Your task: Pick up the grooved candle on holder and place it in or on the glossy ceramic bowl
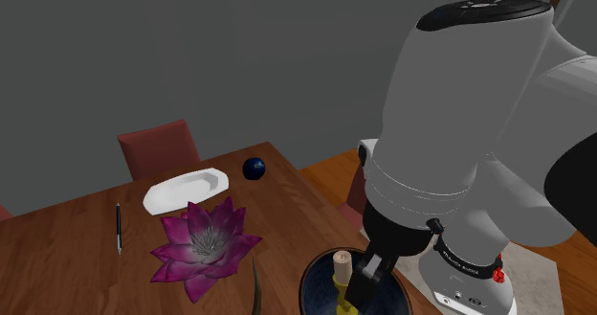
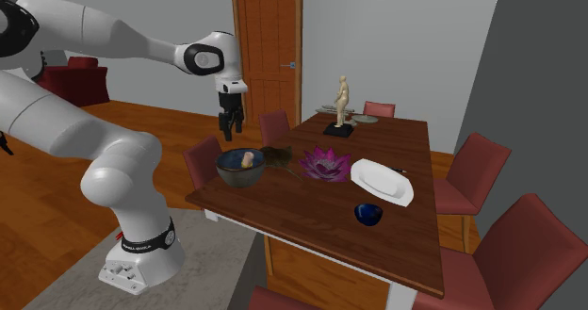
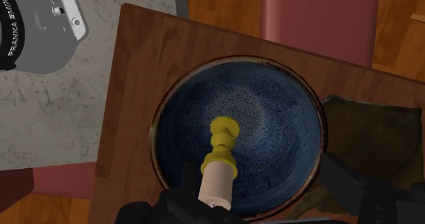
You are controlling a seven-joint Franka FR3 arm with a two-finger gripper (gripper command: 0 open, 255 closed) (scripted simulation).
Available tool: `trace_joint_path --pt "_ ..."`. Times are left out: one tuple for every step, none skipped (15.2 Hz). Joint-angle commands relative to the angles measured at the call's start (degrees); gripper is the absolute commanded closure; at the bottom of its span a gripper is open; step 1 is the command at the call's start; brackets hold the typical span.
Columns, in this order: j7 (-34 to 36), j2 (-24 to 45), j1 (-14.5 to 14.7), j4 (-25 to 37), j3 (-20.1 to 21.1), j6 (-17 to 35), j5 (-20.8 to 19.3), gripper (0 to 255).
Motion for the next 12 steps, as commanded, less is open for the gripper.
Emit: trace_joint_path --pt "0.0 0.0 0.0 0.0 0.0 0.0 0.0 0" --pt "0.1 -0.3 -0.2 1.6 -0.9 -1.9 -0.7 0" --pt "0.3 -0.5 -0.3 3.3 -1.7 -3.8 -1.4 0" --pt "0.4 -0.6 -0.5 5.0 -2.5 -5.7 -2.0 0" --pt "0.5 -0.6 -0.7 6.5 -3.0 -7.1 -2.5 0" --pt "0.5 -0.6 -0.7 6.5 -3.0 -7.1 -2.5 0" --pt "0.5 -0.6 -0.7 6.5 -3.0 -7.1 -2.5 0" --pt "0.5 -0.6 -0.7 6.5 -3.0 -7.1 -2.5 0" --pt "0.5 -0.6 -0.7 6.5 -3.0 -7.1 -2.5 0" --pt "0.5 -0.6 -0.7 6.5 -3.0 -7.1 -2.5 0" --pt "0.5 -0.6 -0.7 6.5 -3.0 -7.1 -2.5 0" --pt "0.5 -0.6 -0.7 6.5 -3.0 -7.1 -2.5 0"
